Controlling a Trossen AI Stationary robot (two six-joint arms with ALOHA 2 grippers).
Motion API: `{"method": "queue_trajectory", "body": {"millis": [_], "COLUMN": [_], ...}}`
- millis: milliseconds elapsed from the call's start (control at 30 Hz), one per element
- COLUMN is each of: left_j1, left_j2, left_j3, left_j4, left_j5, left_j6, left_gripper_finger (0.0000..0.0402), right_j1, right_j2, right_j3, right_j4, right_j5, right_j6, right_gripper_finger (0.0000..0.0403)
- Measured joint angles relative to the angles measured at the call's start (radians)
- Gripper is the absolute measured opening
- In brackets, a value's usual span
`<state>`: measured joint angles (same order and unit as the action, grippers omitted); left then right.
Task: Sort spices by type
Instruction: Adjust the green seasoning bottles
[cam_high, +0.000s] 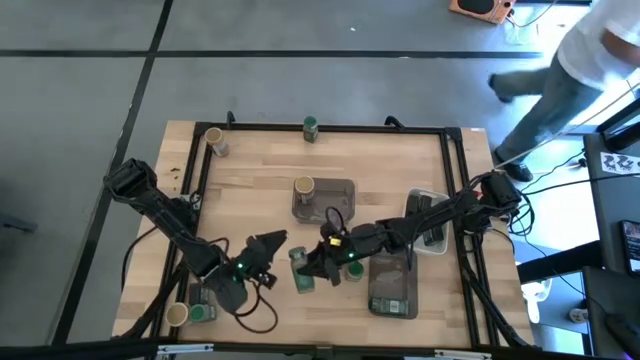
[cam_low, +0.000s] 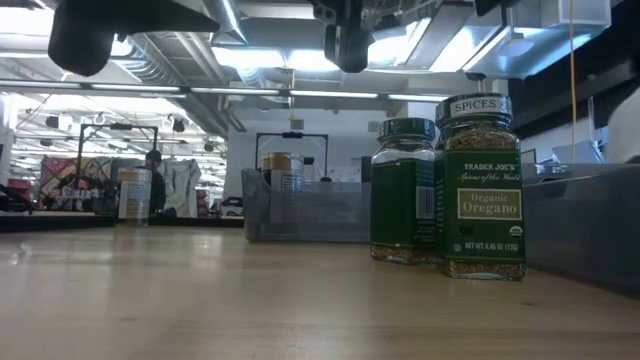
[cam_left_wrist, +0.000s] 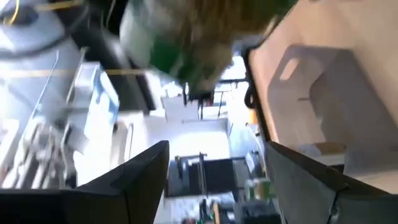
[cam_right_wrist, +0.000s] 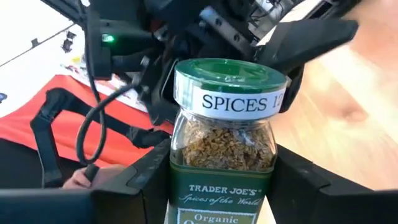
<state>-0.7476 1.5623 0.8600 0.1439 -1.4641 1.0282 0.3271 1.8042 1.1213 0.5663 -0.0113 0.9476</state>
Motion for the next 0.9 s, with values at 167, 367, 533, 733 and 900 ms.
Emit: {"method": "queue_trajectory", "body": {"millis": [167,367,533,733,900], "left_j1": [-0.017,-0.045,-0.047,-0.073,-0.151], "left_j2": [0.000,0.000,0.000,0.000,0.000], "left_j3": [0.000,0.000,0.000,0.001,0.001], "left_j4": [-0.116,-0.209,-0.222,-0.244,-0.246], "left_j5": [-0.080,0.003,0.169,0.271,0.271], "left_j6": [-0.247,-0.659,-0.924,-1.079,-1.144], "left_gripper_finger": [0.0263,0.0263,0.0263,0.0263,0.0263], "right_j1": [0.001,0.017,0.027,0.019,0.010], "right_j2": [0.001,0.014,0.069,0.168,0.247], "right_j3": [0.000,0.000,0.000,0.000,0.000], "right_j4": [-0.051,-0.139,-0.100,-0.013,0.078], "right_j5": [0.028,0.218,0.359,0.406,0.424], "right_j6": [-0.138,-0.419,-0.609,-0.705,-0.771], "right_gripper_finger": [0.0204,0.0209,0.0204,0.0210,0.0204]}}
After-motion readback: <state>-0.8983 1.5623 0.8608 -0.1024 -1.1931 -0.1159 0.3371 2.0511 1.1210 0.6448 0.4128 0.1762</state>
